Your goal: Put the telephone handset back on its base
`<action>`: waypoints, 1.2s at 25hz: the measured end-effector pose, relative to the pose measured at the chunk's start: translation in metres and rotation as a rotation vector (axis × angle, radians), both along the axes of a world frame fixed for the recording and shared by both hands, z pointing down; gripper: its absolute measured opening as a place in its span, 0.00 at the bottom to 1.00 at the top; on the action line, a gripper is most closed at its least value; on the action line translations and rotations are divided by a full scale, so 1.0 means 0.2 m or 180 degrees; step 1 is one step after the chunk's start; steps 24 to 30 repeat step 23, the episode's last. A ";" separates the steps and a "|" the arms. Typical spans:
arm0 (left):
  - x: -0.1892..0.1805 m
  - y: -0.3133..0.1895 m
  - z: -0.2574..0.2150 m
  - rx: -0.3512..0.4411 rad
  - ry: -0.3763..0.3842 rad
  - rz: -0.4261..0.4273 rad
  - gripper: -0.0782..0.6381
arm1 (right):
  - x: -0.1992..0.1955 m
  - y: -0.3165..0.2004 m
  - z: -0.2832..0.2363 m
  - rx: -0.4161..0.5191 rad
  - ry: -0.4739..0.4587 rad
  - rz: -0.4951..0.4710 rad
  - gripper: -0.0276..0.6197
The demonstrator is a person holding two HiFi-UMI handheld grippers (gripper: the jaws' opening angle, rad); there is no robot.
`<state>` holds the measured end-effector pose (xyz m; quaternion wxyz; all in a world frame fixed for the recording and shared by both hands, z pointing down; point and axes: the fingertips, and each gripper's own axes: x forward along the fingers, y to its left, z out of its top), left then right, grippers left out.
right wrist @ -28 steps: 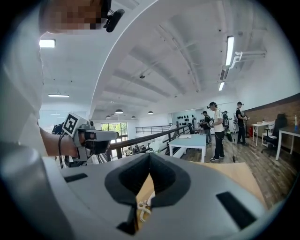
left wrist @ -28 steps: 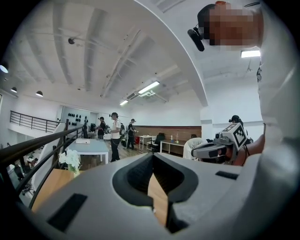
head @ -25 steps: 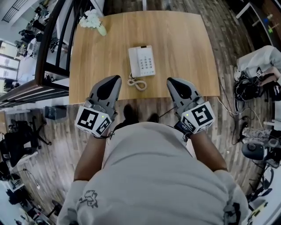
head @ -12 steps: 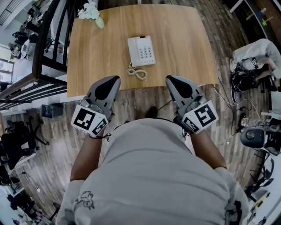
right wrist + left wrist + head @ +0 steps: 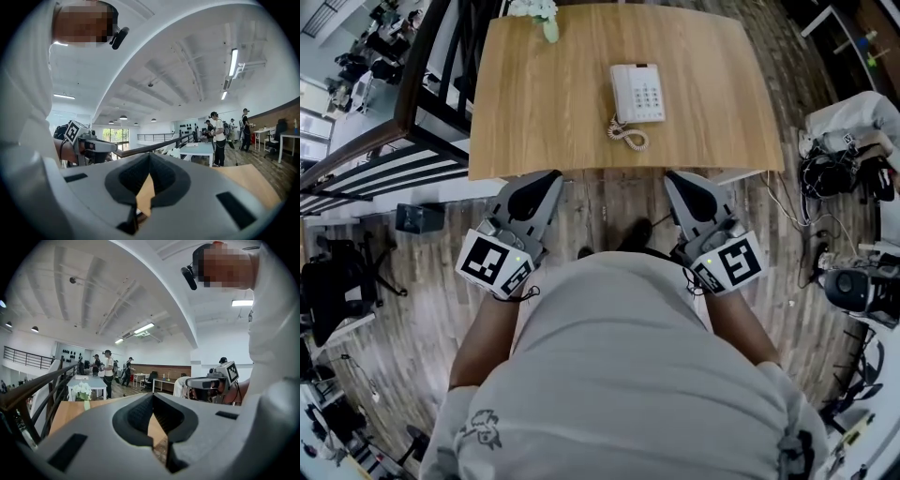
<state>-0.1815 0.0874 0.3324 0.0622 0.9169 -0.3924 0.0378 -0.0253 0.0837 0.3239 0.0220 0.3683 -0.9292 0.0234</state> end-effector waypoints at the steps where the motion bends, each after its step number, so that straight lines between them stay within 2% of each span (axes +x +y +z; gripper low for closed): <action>1: -0.03 0.03 0.00 0.0003 0.0009 -0.0008 0.12 | -0.03 0.03 0.00 0.0015 -0.0002 0.0010 0.05; 5: -0.13 0.14 0.00 0.0015 0.0036 0.0010 0.12 | -0.13 0.16 -0.01 0.0018 0.0010 0.0028 0.05; 13: -0.23 0.26 0.00 0.0028 0.0147 0.0087 0.12 | -0.22 0.31 0.00 -0.0005 0.0021 0.0146 0.05; 30: -0.23 0.28 0.01 0.0017 0.0165 0.0171 0.12 | -0.25 0.35 -0.03 0.0013 0.0035 0.0175 0.05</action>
